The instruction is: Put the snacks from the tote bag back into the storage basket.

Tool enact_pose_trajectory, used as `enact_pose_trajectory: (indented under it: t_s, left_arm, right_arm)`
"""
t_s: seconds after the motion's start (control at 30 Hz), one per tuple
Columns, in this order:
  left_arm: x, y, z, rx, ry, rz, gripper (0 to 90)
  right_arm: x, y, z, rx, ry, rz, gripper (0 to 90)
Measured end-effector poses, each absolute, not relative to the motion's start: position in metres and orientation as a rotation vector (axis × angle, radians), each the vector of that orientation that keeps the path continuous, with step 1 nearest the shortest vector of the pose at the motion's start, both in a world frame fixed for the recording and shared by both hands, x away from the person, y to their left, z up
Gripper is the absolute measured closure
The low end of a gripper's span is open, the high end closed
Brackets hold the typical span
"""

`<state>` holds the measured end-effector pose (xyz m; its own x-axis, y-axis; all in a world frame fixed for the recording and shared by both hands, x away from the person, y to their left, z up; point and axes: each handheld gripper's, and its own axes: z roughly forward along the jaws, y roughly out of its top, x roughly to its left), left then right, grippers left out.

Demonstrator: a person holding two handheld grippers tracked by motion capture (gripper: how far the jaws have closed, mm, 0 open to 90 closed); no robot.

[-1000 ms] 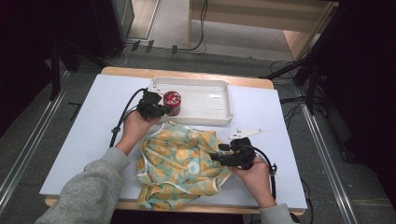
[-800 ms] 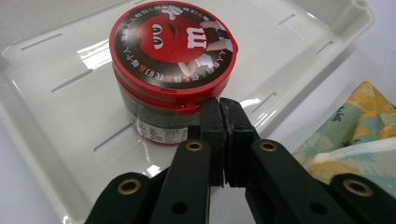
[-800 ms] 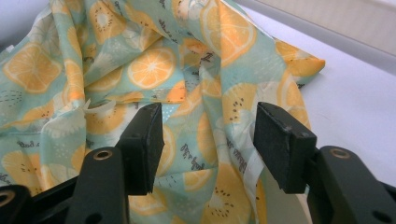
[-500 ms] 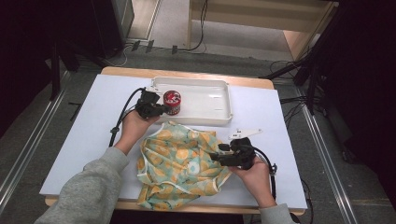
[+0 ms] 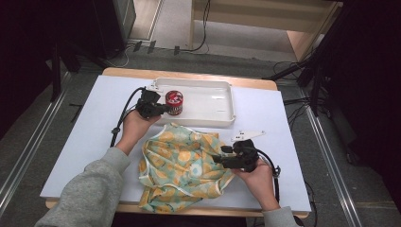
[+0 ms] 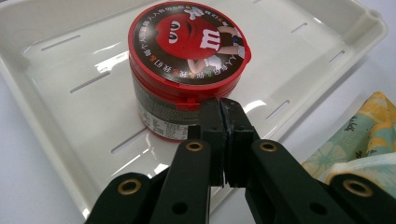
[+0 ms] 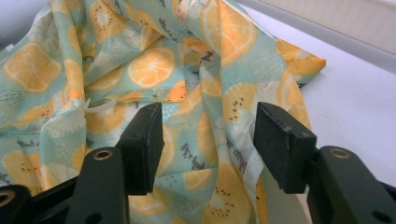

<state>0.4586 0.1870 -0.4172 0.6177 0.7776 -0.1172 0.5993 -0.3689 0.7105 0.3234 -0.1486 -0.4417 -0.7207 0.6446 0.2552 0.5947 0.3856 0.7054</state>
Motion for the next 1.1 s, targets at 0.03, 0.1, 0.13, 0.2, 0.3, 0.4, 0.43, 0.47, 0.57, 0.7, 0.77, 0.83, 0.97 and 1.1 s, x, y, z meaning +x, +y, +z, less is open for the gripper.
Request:
enact_pose_trajectory:
  t_s: [0.03, 0.1, 0.13, 0.2, 0.3, 0.4, 0.43, 0.47, 0.57, 0.7, 0.77, 0.83, 0.97, 1.1]
  left_arm:
    - [0.459, 0.187, -0.417, 2.096, 1.079, 0.306, 89.5]
    - [0.460, 0.188, -0.417, 2.096, 1.083, 0.311, 89.5]
    - [0.460, 0.188, -0.417, 2.095, 1.085, 0.309, 89.5]
    - [0.460, 0.188, -0.417, 2.091, 1.087, 0.310, 89.4]
    - [0.461, 0.189, -0.418, 2.087, 1.089, 0.307, 89.4]
    - [0.463, 0.190, -0.418, 2.081, 1.100, 0.312, 89.5]
    - [0.463, 0.190, -0.417, 2.079, 1.104, 0.309, 89.4]
    - [0.463, 0.190, -0.417, 2.080, 1.102, 0.310, 89.5]
    - [0.464, 0.190, -0.417, 2.079, 1.108, 0.309, 89.5]
    - [0.466, 0.192, -0.416, 2.080, 1.117, 0.307, 89.5]
    - [0.468, 0.192, -0.416, 2.077, 1.123, 0.313, 89.5]
    - [0.469, 0.193, -0.416, 2.075, 1.126, 0.315, 89.5]
    - [0.471, 0.195, -0.416, 2.061, 1.134, 0.310, 89.5]
    - [0.474, 0.195, -0.416, 2.069, 1.146, 0.312, 89.5]
  right_arm:
    - [0.323, -0.149, -0.442, 1.148, 2.564, 1.265, 43.9]
    - [0.323, -0.149, -0.442, 1.148, 2.563, 1.266, 43.9]
    - [0.323, -0.149, -0.442, 1.149, 2.563, 1.267, 44.0]
    - [0.323, -0.149, -0.442, 1.149, 2.564, 1.267, 43.9]
    - [0.323, -0.149, -0.442, 1.149, 2.565, 1.267, 44.2]
    - [0.323, -0.149, -0.442, 1.146, 2.564, 1.270, 44.4]
    - [0.323, -0.148, -0.441, 1.145, 2.565, 1.269, 44.4]
    - [0.322, -0.148, -0.441, 1.144, 2.565, 1.269, 44.6]
    - [0.322, -0.148, -0.441, 1.145, 2.568, 1.267, 44.7]
    - [0.322, -0.149, -0.441, 1.141, 2.567, 1.265, 44.8]
    - [0.321, -0.149, -0.441, 1.138, 2.567, 1.265, 44.8]
    - [0.321, -0.149, -0.441, 1.138, 2.566, 1.268, 44.8]
    - [0.321, -0.149, -0.441, 1.134, 2.568, 1.269, 44.8]
    - [0.321, -0.149, -0.441, 1.136, 2.567, 1.269, 44.8]
